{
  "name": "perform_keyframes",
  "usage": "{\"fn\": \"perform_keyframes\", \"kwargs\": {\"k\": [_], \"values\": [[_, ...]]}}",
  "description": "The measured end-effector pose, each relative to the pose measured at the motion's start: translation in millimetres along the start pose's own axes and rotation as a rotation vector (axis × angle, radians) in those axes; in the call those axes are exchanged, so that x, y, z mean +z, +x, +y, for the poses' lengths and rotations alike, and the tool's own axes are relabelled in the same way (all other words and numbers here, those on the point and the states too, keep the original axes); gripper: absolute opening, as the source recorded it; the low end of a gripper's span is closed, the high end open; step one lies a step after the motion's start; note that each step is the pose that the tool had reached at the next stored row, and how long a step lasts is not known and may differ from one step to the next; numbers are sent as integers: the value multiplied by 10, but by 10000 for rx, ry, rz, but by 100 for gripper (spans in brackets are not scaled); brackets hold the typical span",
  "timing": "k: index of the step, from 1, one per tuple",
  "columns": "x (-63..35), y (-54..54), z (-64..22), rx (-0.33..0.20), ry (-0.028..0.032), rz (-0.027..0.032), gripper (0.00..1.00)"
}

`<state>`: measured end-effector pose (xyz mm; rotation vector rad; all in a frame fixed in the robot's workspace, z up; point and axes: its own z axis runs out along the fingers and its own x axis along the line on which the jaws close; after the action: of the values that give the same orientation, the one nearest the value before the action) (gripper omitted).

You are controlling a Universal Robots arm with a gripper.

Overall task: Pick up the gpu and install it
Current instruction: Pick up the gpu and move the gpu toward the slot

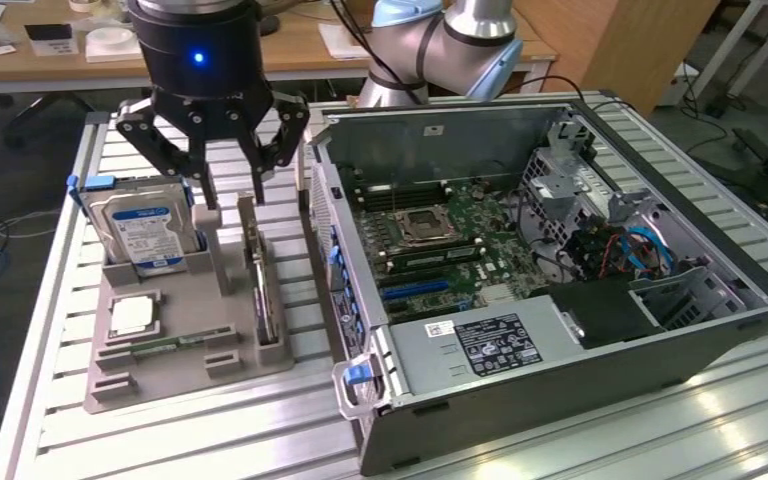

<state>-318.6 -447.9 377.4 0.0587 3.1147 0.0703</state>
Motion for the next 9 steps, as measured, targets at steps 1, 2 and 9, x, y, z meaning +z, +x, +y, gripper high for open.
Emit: {"fn": "perform_keyframes", "kwargs": {"k": [1,2,9], "values": [[17,1,-1,0,1,1,47],[35,1,-2,0,1,1,47],[163,4,-7,0,0,0,47]]}}
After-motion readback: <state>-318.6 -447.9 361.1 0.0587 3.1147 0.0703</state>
